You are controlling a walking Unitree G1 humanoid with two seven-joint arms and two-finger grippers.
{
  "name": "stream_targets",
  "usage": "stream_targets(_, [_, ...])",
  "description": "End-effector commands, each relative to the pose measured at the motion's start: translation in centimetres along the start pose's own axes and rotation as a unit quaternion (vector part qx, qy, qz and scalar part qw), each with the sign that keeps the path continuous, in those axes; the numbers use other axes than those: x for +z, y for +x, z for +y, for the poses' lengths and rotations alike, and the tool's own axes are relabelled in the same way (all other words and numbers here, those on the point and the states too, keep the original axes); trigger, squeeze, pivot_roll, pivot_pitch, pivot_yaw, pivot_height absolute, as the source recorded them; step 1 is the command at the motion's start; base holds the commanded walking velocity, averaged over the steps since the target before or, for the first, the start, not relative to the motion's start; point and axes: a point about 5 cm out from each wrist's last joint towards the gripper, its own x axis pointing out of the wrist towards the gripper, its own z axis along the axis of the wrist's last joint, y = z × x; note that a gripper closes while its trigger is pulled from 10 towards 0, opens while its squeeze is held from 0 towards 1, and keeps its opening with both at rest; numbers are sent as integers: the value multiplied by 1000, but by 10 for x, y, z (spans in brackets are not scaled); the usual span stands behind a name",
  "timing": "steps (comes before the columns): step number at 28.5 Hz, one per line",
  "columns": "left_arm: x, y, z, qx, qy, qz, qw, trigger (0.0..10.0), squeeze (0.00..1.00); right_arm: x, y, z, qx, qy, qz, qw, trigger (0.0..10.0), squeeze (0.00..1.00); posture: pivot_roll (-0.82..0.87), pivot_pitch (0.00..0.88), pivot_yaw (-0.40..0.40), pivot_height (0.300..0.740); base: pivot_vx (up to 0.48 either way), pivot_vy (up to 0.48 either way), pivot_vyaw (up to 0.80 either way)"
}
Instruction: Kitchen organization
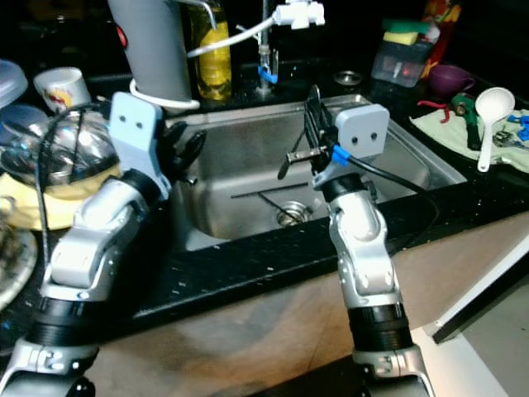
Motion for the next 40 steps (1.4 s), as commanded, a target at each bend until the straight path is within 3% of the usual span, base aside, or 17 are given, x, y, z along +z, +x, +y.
stream_targets(1, [1, 0, -1, -5, -6, 0, 1000, 10000, 0, 1, 1, 1, 4, 0, -9, 1000, 10000, 0, -78, 178, -19, 740, 0, 0, 0])
stream_targets(5, [1, 0, -1, -6, -5, 4, 1000, 10000, 0, 1, 4, 2, 7, 0, -10, 1000, 10000, 0, -78, 178, -19, 740, 0, 0, 0])
stream_targets(17, [0, 2, 5, -49, 49, 33, 997, 10000, 0, -15, 28, 10, 40, 18, 6, 999, 10000, 0, -70, 197, -21, 740, 0, 0, 0])
stream_targets(20, [1, -2, 11, -67, 89, 56, 992, 10000, 0, -34, 34, 20, 63, 35, 44, 996, 10000, 0, -66, 203, -22, 740, 0, 0, 0])
stream_targets(22, [2, -3, 13, -74, 95, 63, 991, 10000, 0, -41, 33, 23, 71, 38, 61, 995, 10000, 0, -63, 203, -24, 740, 0, 0, 0])
stream_targets(23, [4, -6, 15, -103, 108, 77, 986, 10000, 0, -52, 32, 27, 82, 49, 87, 992, 10000, 0, -52, 210, -30, 740, 0, 0, 0])
stream_targets(25, [4, -6, 15, -103, 108, 77, 986, 10000, 0, -52, 32, 27, 82, 49, 87, 992, 10000, 0, -52, 210, -30, 740, 0, 0, 0])
stream_targets(29, [8, -13, 13, -162, 111, 94, 976, 10000, 0, -63, 29, 30, 91, 64, 115, 987, 10000, 0, -42, 214, -34, 740, 0, 0, 0])
stream_targets(32, [11, -26, 5, -238, 104, 121, 958, 10000, 0, -85, 22, 39, 118, 76, 192, 971, 10000, 0, -37, 217, -35, 740, 0, 0, 0])
stream_targets(40, [8, -39, -1, -294, 89, 168, 937, 10000, 0, -106, 13, 46, 148, 95, 280, 944, 10000, 0, -42, 217, -31, 740, 0, 0, 0])
